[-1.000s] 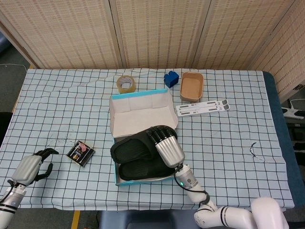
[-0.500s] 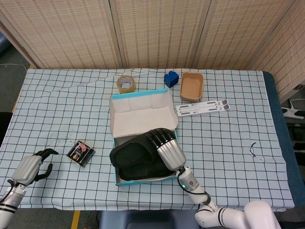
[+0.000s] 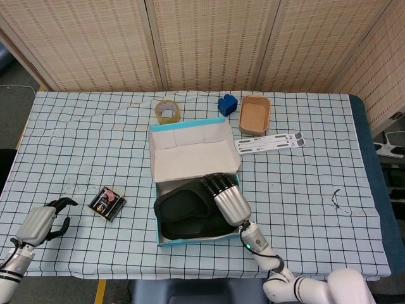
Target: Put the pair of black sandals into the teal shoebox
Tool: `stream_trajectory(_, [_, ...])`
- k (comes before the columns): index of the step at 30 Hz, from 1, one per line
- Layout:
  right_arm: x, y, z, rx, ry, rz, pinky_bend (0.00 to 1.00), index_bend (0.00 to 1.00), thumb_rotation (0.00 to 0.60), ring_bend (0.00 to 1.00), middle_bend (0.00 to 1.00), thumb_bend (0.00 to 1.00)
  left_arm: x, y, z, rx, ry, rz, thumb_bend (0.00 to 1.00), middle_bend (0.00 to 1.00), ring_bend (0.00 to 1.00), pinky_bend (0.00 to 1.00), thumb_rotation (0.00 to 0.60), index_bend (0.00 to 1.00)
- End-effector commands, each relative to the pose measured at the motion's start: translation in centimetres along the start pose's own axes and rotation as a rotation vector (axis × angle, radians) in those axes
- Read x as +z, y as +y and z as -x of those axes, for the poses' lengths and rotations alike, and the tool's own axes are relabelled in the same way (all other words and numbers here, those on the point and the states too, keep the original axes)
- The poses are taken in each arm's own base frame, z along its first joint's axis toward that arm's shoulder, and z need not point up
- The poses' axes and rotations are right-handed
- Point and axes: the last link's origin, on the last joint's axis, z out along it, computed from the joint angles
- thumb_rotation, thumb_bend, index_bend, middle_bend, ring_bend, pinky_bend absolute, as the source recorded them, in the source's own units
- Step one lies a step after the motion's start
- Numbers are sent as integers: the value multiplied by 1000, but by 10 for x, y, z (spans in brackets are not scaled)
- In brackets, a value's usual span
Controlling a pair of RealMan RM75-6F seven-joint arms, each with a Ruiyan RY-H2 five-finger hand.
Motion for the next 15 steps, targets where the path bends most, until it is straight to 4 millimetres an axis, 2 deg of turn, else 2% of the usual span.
stream_trajectory(1, [-4,7,5,-61,-94,60,349,505,600,296,498,0,0,0,0,4,0,1,566,228,282,455,600,288])
stream_trajectory(4, [-4,8,2,-64,-152,83,253,375,600,191,373,0,0,0,1,2,-3,-1,566,228,282,455,600,288])
stream_trajectory(6, [-4,10,0,-67,-171,88,154,239,600,82,249,0,0,0,1,3,-4,-1,565,228,282,455,600,288])
stream_trajectory(8, [-2,11,-4,-72,-171,88,70,153,600,18,165,0,1,0,1,6,-4,0,565,228,283,455,600,288])
stream_trajectory(11, [-1,12,-9,-67,-157,90,1,37,600,0,75,0,1,0,1,3,-6,-3,566,228,283,455,600,288])
stream_trajectory(15, [0,12,-14,-57,-142,83,0,0,600,0,40,0,1,0,1,7,-5,-1,567,229,283,455,600,288])
